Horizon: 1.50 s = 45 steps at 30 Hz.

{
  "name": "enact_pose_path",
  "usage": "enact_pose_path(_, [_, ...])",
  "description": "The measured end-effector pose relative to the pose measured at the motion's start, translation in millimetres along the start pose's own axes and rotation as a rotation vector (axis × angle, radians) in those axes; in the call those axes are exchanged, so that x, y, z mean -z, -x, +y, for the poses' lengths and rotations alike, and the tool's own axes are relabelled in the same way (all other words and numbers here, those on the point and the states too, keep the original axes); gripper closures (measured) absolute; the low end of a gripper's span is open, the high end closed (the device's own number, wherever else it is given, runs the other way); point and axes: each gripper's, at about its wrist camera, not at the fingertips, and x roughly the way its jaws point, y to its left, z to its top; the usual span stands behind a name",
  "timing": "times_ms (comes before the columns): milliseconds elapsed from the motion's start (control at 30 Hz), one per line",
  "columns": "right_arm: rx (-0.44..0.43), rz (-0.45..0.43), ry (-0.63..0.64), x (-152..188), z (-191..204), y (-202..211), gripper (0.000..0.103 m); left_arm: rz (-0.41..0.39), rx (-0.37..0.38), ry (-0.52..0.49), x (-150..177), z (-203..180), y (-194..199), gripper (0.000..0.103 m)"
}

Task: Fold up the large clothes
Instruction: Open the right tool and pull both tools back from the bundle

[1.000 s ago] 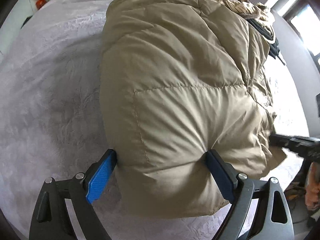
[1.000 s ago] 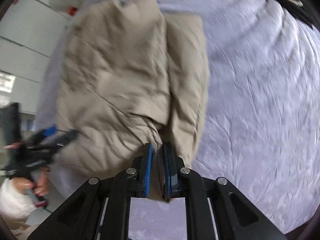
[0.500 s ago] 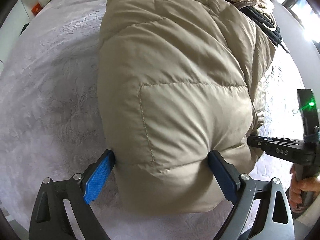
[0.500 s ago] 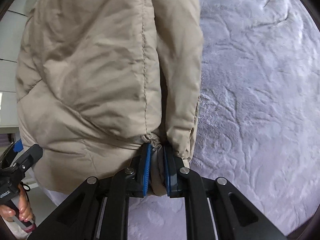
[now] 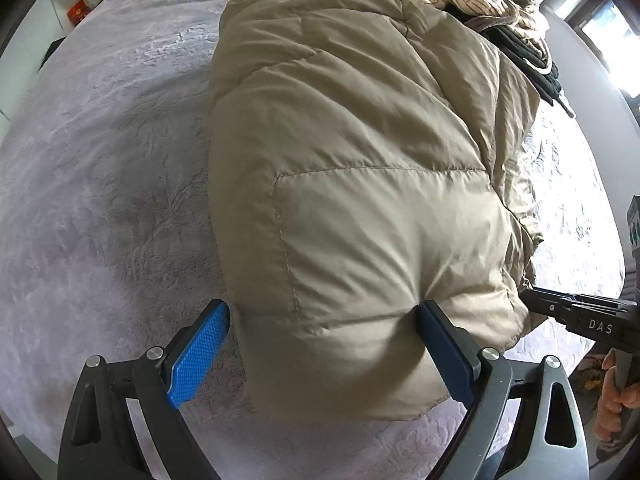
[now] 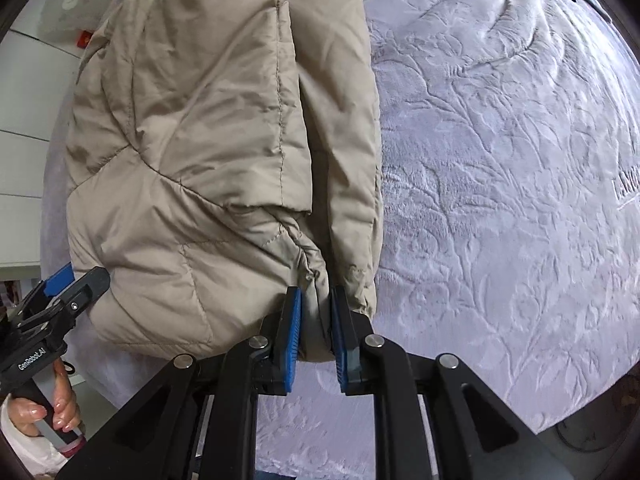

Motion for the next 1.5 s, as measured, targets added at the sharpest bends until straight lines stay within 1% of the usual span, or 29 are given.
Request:
enact_pose_path(67, [-0.010,0.003,-0.007,3.9,-1.4,4.4,0.072,-0.002,0.000,-0.007,0.1,0.1,2.6,0.008])
enact_pose_path(133, [-0.012,-0.005,0.002,7.8,6.0,18.3,0.067,-0.011,-0.006,-0.006,0.1,1.9,7.7,0.008])
enact_pose_path(200, [-0.013,-0.015,0.014,14.4,15.9,40.7,0.065,-0.029,-0.010,0.004,2.0,3.7,16.0,0.008])
enact_pose_path(267, [-0.022,-0.031,0.023,16.4,23.9,53.9,0.058,-0.040,-0.015,0.013,4.5,5.3,23.2,0.008])
enact_pose_path(367, [-0.049,-0.056,0.031,19.3,31.0,69.3,0.051,-0.044,-0.034,0.021,11.5,6.8,31.9,0.008])
enact_pose_path(500, [-0.073,-0.065,0.038,27.3,37.5,78.0,0.047,-0.032,-0.052,0.023,21.6,4.2,38.8,0.008])
enact_pose_path(567, [-0.070,-0.066,0.043,31.9,41.4,83.4,0.044,-0.049,-0.074,0.023,26.1,0.9,46.2,0.008])
enact_pose_path(600, [-0.066,-0.067,0.046,36.1,44.5,87.4,0.042,-0.069,-0.090,0.022,28.4,-1.7,52.6,0.008])
enact_pose_path(633, [-0.061,-0.074,0.051,39.9,47.1,92.2,0.037,-0.089,-0.106,0.024,29.9,-4.2,59.3,0.008])
enact_pose_path(667, [-0.057,-0.081,0.059,44.1,47.8,99.7,0.026,-0.100,-0.118,0.029,31.4,-6.3,64.5,0.008])
enact_pose_path(700, [-0.050,-0.094,0.072,47.5,50.7,106.2,0.020,-0.104,-0.129,0.034,32.3,-8.1,69.1,0.008])
enact_pose_path(733, [-0.043,-0.111,0.084,50.8,53.3,113.8,0.017,-0.105,-0.147,0.038,33.4,-10.4,74.3,0.008])
enact_pose_path(767, [-0.036,-0.122,0.094,46.7,49.2,103.1,0.017,-0.107,-0.164,0.041,35.0,-11.9,78.3,0.008])
enact_pose_path(800, [-0.030,-0.133,0.103,48.0,50.1,107.0,0.017,-0.113,-0.183,0.044,36.8,-14.5,83.9,0.003])
enact_pose_path(833, [-0.024,-0.148,0.110,51.1,51.5,114.2,0.017,-0.123,-0.197,0.050,39.5,-16.9,89.9,0.000])
enact_pose_path(933, [-0.027,-0.179,0.122,58.6,52.6,130.8,0.017,-0.141,-0.209,0.069,45.8,-24.6,104.8,0.000])
enact_pose_path(1000, [-0.023,-0.207,0.133,61.9,50.9,134.6,0.017,-0.169,-0.195,0.081,52.4,-30.6,118.8,0.000])
enact_pose_path(1067, [-0.005,-0.255,0.143,68.5,50.6,146.3,0.016,-0.197,-0.211,0.083,58.3,-36.8,131.7,0.000])
enact_pose_path(1133, [-0.010,-0.305,0.145,77.1,50.5,160.7,0.015,-0.223,-0.236,0.087,65.3,-44.7,146.8,0.000])
enact_pose_path(1233, [-0.003,-0.361,0.136,83.9,49.1,175.3,0.015,-0.260,-0.226,0.106,74.9,-48.5,165.8,0.000])
enact_pose_path(1300, [0.019,-0.403,0.156,90.9,52.0,187.4,0.015,-0.274,-0.223,0.114,80.9,-51.8,175.7,0.000])
enact_pose_path(1400, [0.050,-0.431,0.198,98.7,58.2,200.1,0.015,-0.296,-0.255,0.115,87.7,-60.1,188.9,0.000])
enact_pose_path(1500, [0.086,-0.468,0.206,107.0,62.9,210.3,0.015,-0.317,-0.261,0.115,95.0,-66.6,200.7,0.000])
